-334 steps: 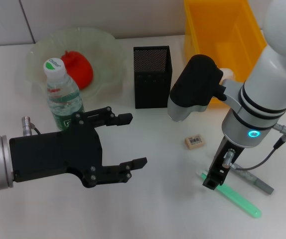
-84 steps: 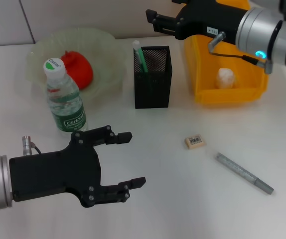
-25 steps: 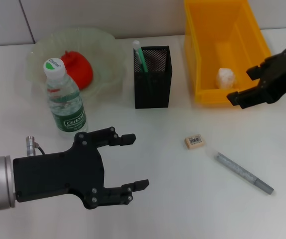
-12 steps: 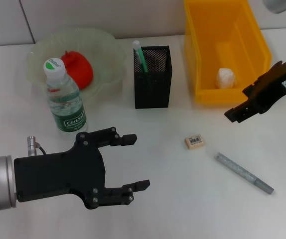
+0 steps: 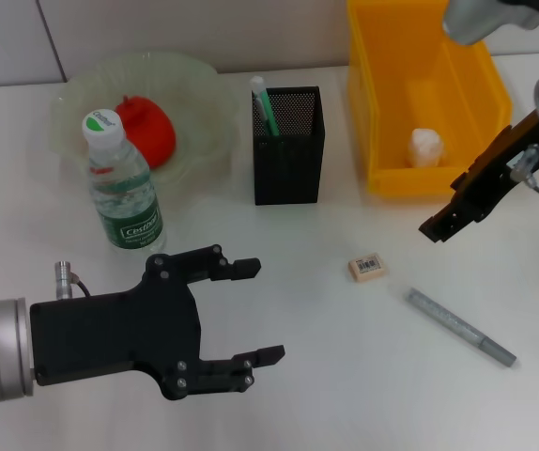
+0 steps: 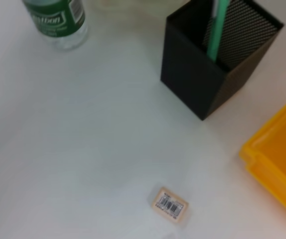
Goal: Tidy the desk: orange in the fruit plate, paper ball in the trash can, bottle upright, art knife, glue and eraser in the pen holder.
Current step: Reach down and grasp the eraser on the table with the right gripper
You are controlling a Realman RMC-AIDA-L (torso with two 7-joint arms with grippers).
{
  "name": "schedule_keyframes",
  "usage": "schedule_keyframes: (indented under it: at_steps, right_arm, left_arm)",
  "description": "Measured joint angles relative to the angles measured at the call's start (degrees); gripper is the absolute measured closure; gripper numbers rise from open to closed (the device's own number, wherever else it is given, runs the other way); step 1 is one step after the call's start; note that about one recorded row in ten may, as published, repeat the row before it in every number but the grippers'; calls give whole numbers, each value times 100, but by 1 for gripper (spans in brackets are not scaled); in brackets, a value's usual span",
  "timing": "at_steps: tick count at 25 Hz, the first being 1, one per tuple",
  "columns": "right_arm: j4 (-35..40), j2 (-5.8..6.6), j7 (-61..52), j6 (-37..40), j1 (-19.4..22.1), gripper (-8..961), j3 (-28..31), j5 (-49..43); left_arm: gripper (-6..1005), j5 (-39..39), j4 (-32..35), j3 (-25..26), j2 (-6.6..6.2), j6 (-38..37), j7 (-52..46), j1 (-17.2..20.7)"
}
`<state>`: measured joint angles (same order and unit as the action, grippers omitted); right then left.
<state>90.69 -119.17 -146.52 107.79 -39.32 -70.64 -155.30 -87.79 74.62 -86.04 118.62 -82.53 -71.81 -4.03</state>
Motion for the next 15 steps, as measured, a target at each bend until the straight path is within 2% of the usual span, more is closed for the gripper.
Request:
schedule_keyframes:
  at_steps: [7,15]
  right_arm:
    - [-667,-9,-97,-227,-287,232,-278,-110]
    - [-1124,-3,-81,-512,-457,232,-301,-154]
  left_arm:
    - [214,6,-29,-25,3,0,48,-2]
    - [214,8,-45,-28,3,0,48,-1]
